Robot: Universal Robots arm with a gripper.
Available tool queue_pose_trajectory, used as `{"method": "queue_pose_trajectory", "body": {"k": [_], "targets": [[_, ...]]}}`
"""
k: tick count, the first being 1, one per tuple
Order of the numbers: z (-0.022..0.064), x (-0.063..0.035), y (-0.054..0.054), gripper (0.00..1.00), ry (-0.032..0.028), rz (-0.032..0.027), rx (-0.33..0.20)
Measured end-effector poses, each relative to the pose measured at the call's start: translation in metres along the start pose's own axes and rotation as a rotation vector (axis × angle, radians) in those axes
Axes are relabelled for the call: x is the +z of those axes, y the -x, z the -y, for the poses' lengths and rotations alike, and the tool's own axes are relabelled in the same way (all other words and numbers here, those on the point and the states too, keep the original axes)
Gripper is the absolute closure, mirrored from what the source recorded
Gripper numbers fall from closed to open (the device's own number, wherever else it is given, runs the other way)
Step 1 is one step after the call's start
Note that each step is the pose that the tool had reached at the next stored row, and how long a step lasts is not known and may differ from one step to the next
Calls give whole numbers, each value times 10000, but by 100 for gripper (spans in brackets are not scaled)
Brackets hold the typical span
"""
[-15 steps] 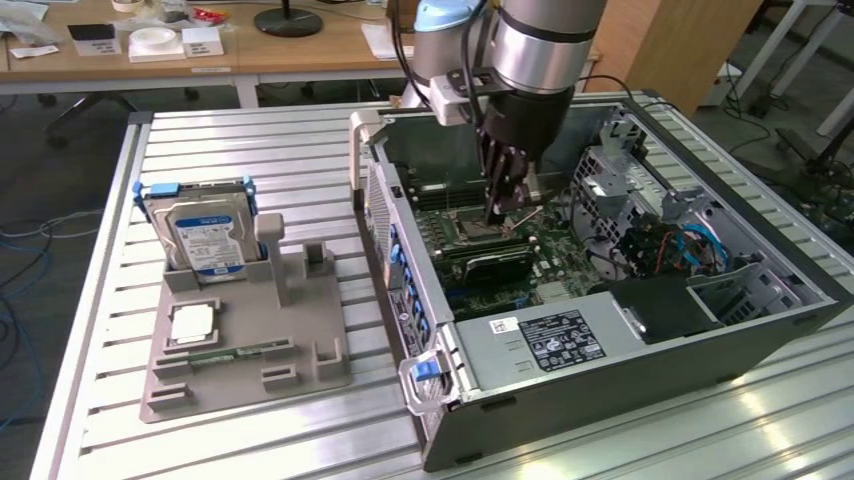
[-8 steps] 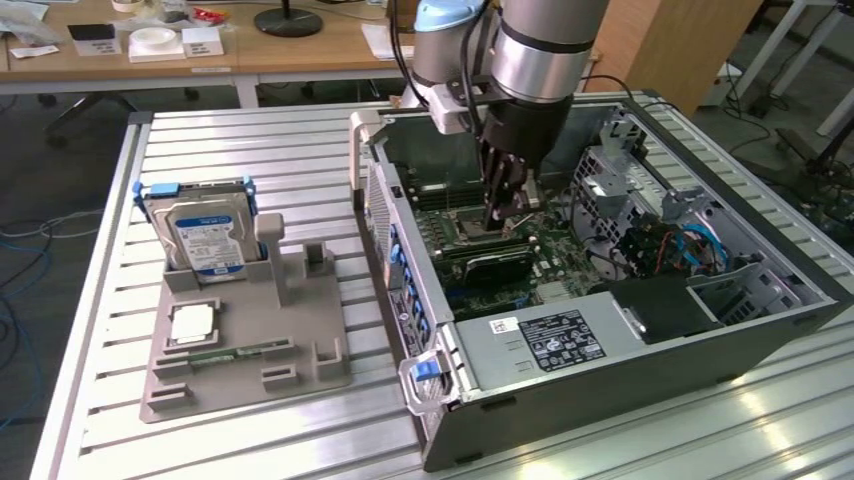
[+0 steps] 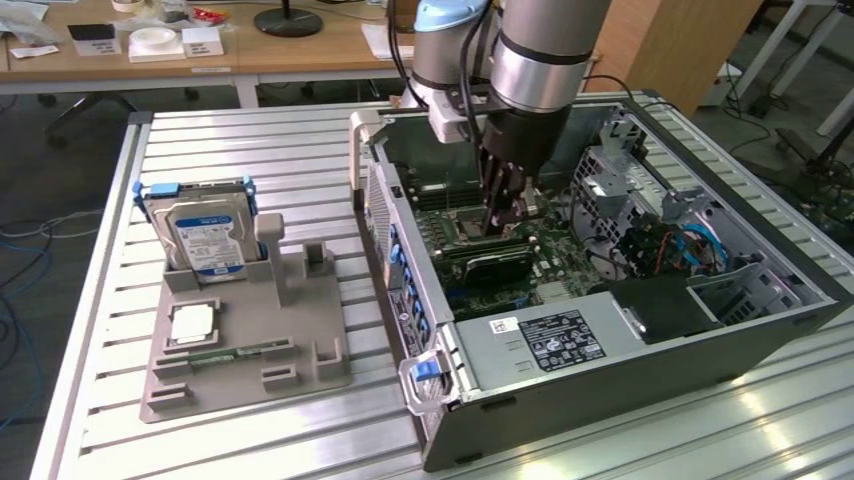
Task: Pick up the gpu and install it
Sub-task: 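Press down on the gpu until it lock into place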
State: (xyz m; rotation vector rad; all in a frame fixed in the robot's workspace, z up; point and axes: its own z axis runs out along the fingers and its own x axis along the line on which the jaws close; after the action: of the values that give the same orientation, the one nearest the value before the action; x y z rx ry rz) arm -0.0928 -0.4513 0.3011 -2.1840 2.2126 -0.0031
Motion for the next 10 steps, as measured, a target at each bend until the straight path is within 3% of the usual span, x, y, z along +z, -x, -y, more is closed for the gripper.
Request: {"method": "queue_pose_trajectory", "body": {"k": [3,10], "targets": [[-1,22,-1,89,2,63,2],[0,36,-15,89,4,65,25]]}}
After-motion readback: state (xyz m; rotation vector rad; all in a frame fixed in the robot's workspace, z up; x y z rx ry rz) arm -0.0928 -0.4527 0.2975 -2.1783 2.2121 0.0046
